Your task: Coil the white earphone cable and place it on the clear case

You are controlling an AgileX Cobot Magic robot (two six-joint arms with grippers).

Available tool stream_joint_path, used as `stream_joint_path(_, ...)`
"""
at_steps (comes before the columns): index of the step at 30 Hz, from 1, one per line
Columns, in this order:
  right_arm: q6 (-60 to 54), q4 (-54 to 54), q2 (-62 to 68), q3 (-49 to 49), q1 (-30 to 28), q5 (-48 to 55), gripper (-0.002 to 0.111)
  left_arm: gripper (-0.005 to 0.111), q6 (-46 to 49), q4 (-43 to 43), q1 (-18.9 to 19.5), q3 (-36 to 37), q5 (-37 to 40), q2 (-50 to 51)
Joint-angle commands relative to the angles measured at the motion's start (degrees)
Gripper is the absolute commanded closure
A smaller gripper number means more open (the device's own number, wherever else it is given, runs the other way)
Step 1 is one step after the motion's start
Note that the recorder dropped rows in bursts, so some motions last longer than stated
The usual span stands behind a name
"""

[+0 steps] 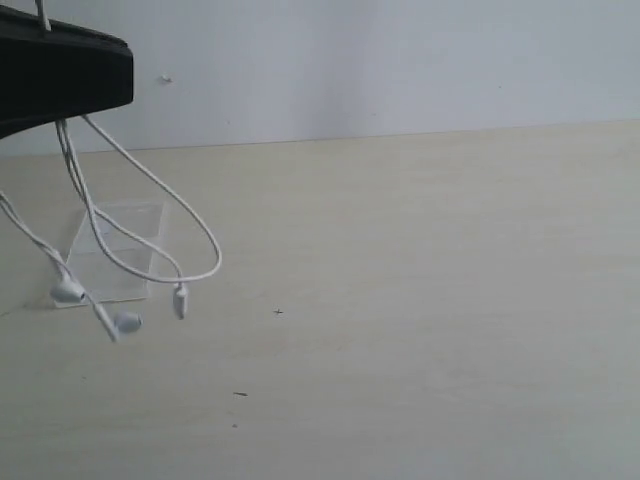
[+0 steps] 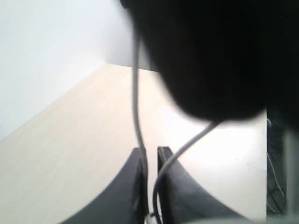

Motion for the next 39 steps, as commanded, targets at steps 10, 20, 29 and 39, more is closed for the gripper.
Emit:
stream_joint_path(10,-0.5,0.4,-1.3,-0.4,0.0,-2.1,0.108,0.092,-1.8,1.3,0.0,0.2,0.5,0.2)
stream_joint_path(20,1.0,-2.7,-1.3,-0.4,0.0,-2.5,0.108,0.046,-1.8,1.3,0.0,0.2,2.0,0.2)
stream_joint_path(29,1.0,-2.9,-1.3,-0.4,0.0,-3.2,0.108,0.077,-1.8,1.3,0.0,0.2,2.0,0.2)
stream_joint_path(39,1.0,-2.1,-1.3,-0.4,0.0,-4.0,0.108,0.077,-1.8,0.3,0.0,0.2,0.5,0.2)
